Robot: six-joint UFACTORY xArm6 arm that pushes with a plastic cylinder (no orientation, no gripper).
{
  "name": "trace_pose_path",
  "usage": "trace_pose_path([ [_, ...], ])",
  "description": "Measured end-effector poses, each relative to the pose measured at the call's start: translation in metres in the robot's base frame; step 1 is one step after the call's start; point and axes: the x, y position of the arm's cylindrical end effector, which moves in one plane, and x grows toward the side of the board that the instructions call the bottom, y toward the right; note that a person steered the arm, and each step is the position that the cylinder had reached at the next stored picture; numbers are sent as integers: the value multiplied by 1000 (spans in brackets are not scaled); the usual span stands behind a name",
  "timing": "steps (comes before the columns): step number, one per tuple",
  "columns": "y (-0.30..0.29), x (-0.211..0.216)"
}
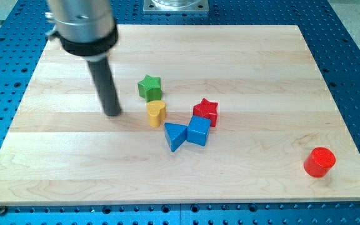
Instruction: Move the green star diagonal to the hexagon
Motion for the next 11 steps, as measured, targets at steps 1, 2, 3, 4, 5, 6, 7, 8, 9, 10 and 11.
trace_pose_path([
  [1,79,-3],
  [2,87,-17],
  [3,41,-20],
  [4,48,-33],
  [5,87,-24],
  [6,75,-52],
  [7,36,-69],
  [8,41,-37],
  [9,40,-30],
  [10,29,-65],
  [11,16,-64],
])
